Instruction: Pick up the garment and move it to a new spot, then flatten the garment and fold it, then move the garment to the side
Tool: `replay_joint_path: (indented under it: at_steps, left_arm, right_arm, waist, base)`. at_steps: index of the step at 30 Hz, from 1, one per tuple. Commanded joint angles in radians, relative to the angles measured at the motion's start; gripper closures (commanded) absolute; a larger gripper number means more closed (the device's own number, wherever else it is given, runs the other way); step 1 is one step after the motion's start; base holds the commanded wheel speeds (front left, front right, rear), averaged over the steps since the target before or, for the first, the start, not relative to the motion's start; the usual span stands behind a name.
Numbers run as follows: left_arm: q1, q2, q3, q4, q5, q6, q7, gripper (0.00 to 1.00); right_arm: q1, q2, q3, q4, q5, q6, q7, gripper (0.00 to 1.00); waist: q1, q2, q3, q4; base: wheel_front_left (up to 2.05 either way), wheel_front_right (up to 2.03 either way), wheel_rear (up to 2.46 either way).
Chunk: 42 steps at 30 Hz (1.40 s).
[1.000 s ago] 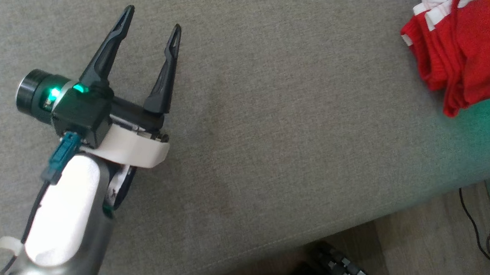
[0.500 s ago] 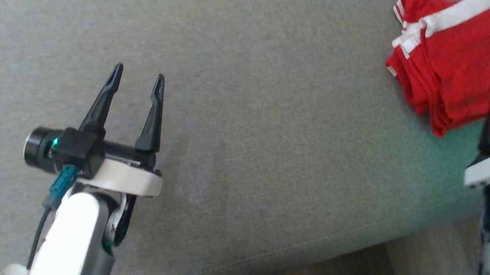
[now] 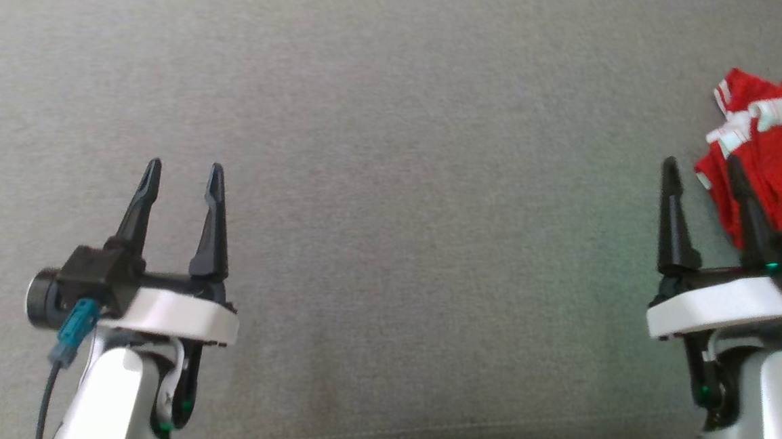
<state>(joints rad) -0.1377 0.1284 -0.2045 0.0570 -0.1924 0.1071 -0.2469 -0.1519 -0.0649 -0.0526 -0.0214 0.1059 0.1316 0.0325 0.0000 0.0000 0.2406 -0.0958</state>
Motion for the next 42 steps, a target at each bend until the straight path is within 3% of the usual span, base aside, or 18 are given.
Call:
replay_joint_path:
  at_steps: [1, 9, 23, 42]
  left_arm:
    - [0.001, 0.011, 0.045, -0.024, -0.009, 0.008, -0.008, 0.0]
    - [0.046, 0.017, 0.062, -0.001, -0.025, 0.014, -0.011, 0.0]
    - [0.116, 0.028, 0.048, 0.031, -0.028, 0.019, -0.008, 0.0]
    - [0.132, 0.044, 0.036, 0.032, -0.034, 0.031, 0.003, 0.0]
  right_arm:
    - [-0.003, 0.003, 0.032, -0.043, 0.011, -0.001, -0.002, 0.0]
    - [0.033, 0.01, 0.072, -0.051, 0.021, -0.001, 0.005, 0.0]
    - [0.136, 0.014, 0.077, -0.06, 0.045, -0.001, 0.038, 0.0]
    - [0.156, 0.015, 0.08, -0.071, 0.052, -0.001, 0.047, 0.0]
  waist:
    - [0.0, 0.0, -0.03, 0.031]
    - [0.0, 0.0, -0.094, 0.069]
    - [0.0, 0.0, -0.192, 0.061]
    - [0.0, 0.0, -0.199, 0.059]
  base:
    - [0.0, 0.0, 0.0]
    - [0.0, 0.0, 0.0]
    - [0.0, 0.0, 0.0]
    - [0.0, 0.0, 0.0]
